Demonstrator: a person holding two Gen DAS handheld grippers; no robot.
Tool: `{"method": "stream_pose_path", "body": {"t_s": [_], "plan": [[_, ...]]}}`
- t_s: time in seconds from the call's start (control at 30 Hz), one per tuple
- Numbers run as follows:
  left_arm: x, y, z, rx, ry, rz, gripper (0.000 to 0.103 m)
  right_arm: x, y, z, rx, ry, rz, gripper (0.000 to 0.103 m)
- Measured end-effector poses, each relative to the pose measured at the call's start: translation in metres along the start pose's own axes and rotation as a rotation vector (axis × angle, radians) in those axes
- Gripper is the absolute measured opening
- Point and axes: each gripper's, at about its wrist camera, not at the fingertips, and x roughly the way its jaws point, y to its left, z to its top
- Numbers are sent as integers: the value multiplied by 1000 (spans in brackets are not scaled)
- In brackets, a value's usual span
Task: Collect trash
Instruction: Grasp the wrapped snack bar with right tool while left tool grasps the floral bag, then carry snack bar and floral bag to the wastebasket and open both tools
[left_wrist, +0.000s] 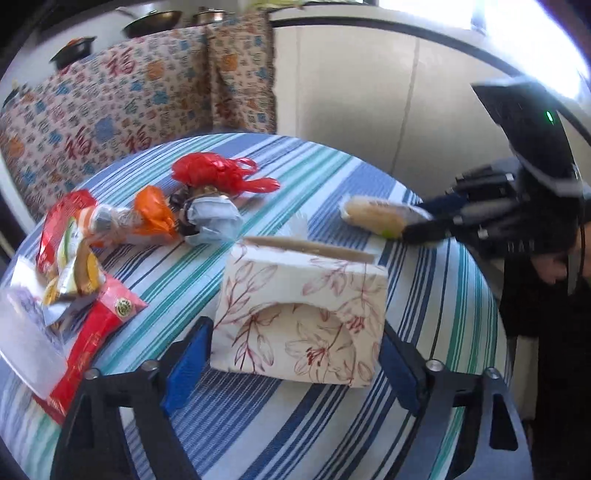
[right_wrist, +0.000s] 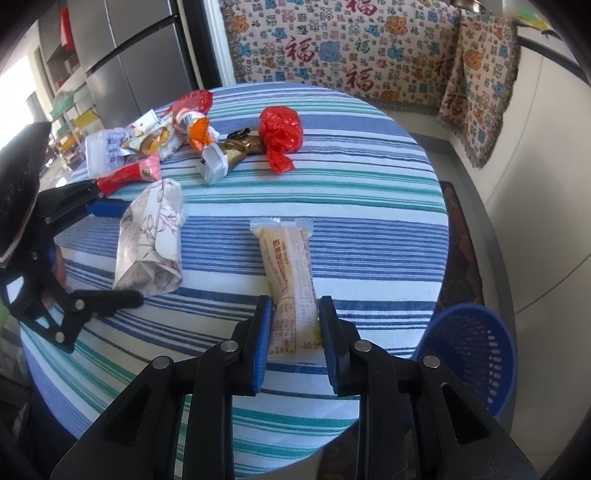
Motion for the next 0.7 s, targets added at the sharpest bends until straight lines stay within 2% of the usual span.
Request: {"method": "stream_pose_path", "body": {"t_s": [0.07, 0.2, 0.27, 0.33, 0.37, 0.4, 0.43, 0.5, 0.53, 0.7], "plan": [[-1, -2, -2, -47, -11, 20, 83, -1, -1, -1, 2, 0, 4, 26], [-3, -16, -5, -95, -10, 105, 83, -3, -3, 0, 4, -4, 5, 28], [-5, -20, -4, -133, -5, 144, 83, -4, -2, 2, -3, -7, 5, 46], [-6, -21, -4, -164, -2, 178, 84, -5, 0, 4, -10, -17, 3, 59], [-6, -21, -4, -176, 1, 185, 84, -5, 1, 5, -16, -21, 4, 64], [-6, -21, -4, -189, 4, 189, 84, -5, 2, 7, -20, -24, 4, 64], [-5, -21, -4, -202, 4, 196, 84, -4, 3, 8, -22, -22, 4, 62], [-6, -23, -4, -229, 2, 212, 83, 3, 3, 10, -32, 10, -2, 18], [-8, -23, -4, -242, -4, 216, 83, 3, 3, 10, -31, 11, -10, 14], [-18, -32, 7, -270, -36, 215, 83, -18, -5, 12, 16, -56, -5, 14]]}}
